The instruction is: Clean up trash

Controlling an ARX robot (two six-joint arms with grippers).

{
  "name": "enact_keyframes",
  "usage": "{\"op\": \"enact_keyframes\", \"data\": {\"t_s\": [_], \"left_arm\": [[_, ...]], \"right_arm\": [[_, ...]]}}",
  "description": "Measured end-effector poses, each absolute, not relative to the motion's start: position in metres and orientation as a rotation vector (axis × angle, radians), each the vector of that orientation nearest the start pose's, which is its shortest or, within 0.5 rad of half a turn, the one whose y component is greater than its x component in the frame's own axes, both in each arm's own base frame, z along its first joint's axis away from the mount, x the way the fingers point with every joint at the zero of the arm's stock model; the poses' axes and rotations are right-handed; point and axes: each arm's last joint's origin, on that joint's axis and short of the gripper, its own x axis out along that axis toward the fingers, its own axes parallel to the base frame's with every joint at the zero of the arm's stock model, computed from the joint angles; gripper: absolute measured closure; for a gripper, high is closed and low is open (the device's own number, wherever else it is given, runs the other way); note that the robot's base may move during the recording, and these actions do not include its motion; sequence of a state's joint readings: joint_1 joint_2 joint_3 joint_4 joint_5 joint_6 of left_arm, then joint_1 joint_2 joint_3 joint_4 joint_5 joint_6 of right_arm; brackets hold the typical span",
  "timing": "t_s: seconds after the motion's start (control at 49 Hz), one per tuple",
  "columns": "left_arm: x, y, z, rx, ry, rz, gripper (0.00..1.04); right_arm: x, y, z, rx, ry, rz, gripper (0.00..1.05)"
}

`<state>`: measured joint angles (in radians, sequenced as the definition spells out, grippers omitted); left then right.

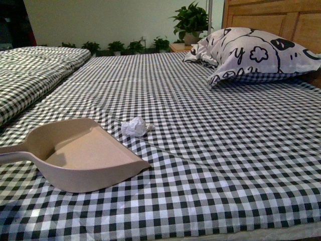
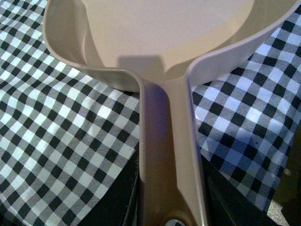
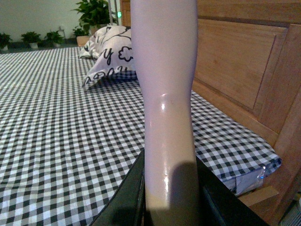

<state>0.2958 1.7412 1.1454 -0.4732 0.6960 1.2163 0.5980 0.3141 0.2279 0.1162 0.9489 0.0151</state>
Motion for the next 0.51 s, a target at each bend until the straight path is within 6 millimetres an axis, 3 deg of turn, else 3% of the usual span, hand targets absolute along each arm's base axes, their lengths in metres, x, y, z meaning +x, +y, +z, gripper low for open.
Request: {"op": "enact_keyframes", "data": {"t_s": [0.408, 0.51], "left_arm": [[0.335, 0.0827, 0.1969, 0.605, 0.575, -0.84, 0.76], [0.335, 0.0827, 0.1969, 0.607, 0.575, -0.839, 0.76]], "right_arm": [[0.0985, 0.0386, 0.226, 0.042, -0.02, -0.346, 0.84], [0.1016, 0.0393, 0.2314, 0.021, 0.178, -0.268, 0.84]]}}
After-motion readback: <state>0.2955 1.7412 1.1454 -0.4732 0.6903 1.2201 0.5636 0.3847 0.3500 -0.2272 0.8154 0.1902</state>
